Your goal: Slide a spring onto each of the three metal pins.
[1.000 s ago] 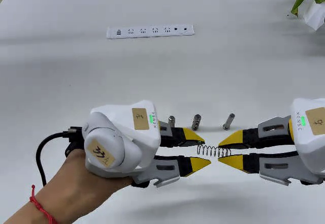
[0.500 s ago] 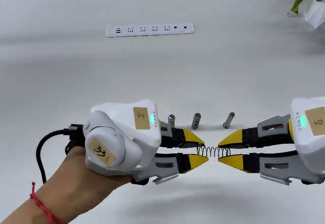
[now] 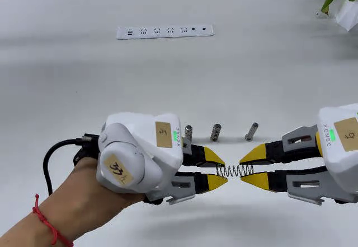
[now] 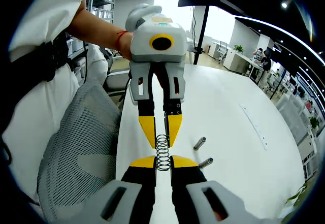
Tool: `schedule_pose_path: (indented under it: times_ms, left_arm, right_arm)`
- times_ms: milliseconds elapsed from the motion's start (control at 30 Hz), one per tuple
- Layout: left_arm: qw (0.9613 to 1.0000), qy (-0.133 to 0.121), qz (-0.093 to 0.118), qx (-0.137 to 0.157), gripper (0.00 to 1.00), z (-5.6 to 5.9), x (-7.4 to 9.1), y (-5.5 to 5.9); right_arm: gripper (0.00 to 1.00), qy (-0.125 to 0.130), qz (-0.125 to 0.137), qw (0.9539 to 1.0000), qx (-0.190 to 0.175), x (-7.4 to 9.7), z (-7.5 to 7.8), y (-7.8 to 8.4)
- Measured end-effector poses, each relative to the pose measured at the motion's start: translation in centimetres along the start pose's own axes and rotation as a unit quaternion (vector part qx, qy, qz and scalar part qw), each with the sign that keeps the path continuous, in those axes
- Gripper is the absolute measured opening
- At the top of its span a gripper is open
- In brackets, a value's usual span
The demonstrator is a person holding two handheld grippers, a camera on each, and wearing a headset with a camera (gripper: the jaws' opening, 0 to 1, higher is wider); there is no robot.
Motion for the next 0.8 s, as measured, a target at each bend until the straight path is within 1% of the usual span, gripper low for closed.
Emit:
schedule_pose_path:
  times_ms: [167,400,500,633,800]
  left_arm:
    - [0.9999,0.007,-0.010,-0.009,0.11,0.29,-0.14,0.29]
    - [0.9998,0.011,-0.013,-0.011,0.11,0.50,-0.25,0.38]
    - [0.9998,0.011,-0.011,-0.014,0.10,0.49,-0.26,0.33]
    - [1.0000,0.009,0.001,-0.002,0.10,0.39,-0.18,0.17]
    - [0.9999,0.011,0.008,0.002,0.10,0.49,-0.13,0.09]
  right_arm:
    - [0.12,-0.006,-0.001,1.0000,0.005,0.03,-0.26,-0.33]
    - [0.12,-0.010,-0.006,0.9999,0.012,0.08,-0.47,-0.50]
    - [0.12,-0.010,-0.006,0.9998,0.014,0.15,-0.49,-0.60]
    - [0.12,-0.009,-0.007,0.9998,0.015,0.29,-0.37,-0.55]
    - [0.12,-0.010,-0.007,0.9998,0.013,0.37,-0.35,-0.48]
Point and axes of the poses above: the centre of the closed fingertips' face, and the gripper's own axes: x roughly backward along the fingers, z roughly to its right, y roughly out of its underside, the point moved 1 cm from there along x, roughly backward along the fingers, and after that the axes turned 1 degree about -x, right-handed, at the moved point
